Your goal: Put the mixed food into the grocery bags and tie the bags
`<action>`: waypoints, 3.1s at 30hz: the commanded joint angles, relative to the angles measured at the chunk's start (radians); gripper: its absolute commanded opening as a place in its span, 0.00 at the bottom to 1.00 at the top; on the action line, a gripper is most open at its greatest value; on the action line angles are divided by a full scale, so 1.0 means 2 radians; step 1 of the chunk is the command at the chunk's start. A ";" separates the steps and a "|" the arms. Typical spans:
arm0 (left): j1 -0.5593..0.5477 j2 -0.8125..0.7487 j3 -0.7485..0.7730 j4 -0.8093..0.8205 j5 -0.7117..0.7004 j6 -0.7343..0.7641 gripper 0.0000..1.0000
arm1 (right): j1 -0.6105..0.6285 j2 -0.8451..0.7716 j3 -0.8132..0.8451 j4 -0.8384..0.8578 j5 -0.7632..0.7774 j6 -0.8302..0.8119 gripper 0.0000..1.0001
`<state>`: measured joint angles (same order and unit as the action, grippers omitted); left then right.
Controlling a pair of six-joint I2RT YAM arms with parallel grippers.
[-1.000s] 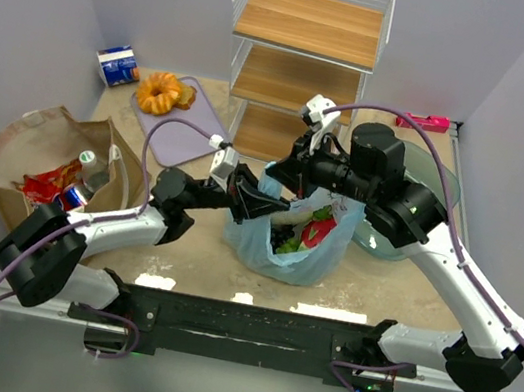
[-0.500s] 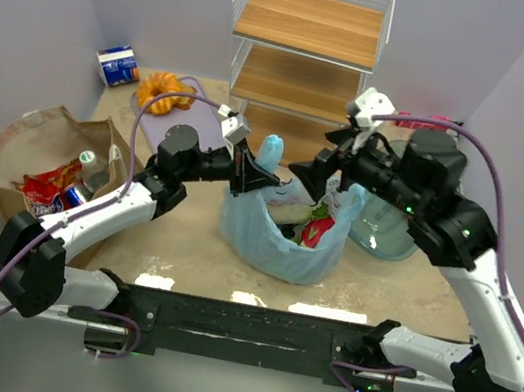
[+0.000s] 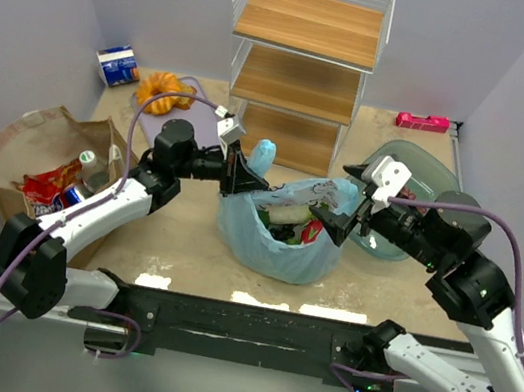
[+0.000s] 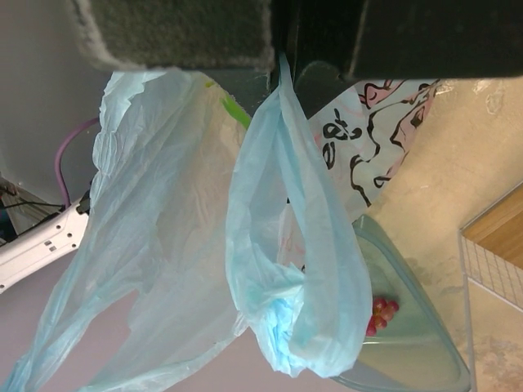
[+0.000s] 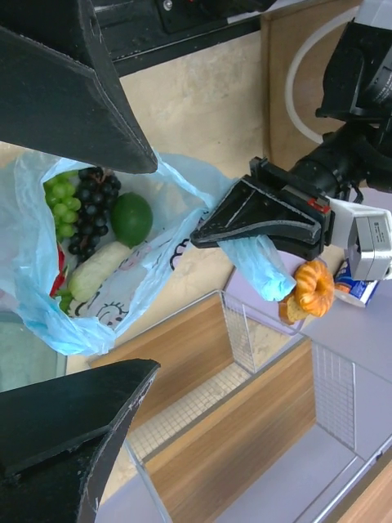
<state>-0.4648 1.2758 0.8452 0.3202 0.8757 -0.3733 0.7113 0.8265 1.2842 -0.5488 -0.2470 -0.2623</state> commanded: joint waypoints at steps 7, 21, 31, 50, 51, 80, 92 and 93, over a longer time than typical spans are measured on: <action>0.008 -0.025 0.002 -0.003 0.022 0.019 0.00 | -0.027 0.022 -0.026 0.039 0.044 -0.016 0.99; 0.025 -0.035 -0.001 -0.003 0.014 0.014 0.00 | -0.037 0.007 -0.047 0.042 0.069 0.013 0.57; 0.059 -0.053 0.015 0.000 0.018 -0.019 0.00 | -0.038 0.049 0.083 -0.005 0.058 0.047 0.00; 0.077 -0.057 0.072 -0.239 -0.113 0.073 0.00 | -0.037 0.213 0.116 0.004 -0.087 0.102 0.00; 0.077 -0.052 0.071 -0.245 -0.129 0.081 0.00 | -0.037 0.222 0.114 0.016 -0.101 0.110 0.00; 0.157 -0.044 0.027 -0.175 -0.067 0.121 0.00 | -0.201 0.121 -0.042 0.254 -0.419 0.142 0.99; 0.158 -0.049 0.018 -0.168 -0.045 0.112 0.00 | -0.201 0.128 -0.081 0.262 -0.414 0.100 0.99; 0.158 -0.049 0.018 -0.151 -0.044 0.113 0.00 | -0.201 0.135 -0.081 0.264 -0.422 0.099 0.99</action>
<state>-0.1574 1.1923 0.8932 -0.0616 0.7490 -0.1444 0.3088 1.0576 1.1259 -0.0635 -1.0657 -0.0208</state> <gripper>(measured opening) 0.019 0.986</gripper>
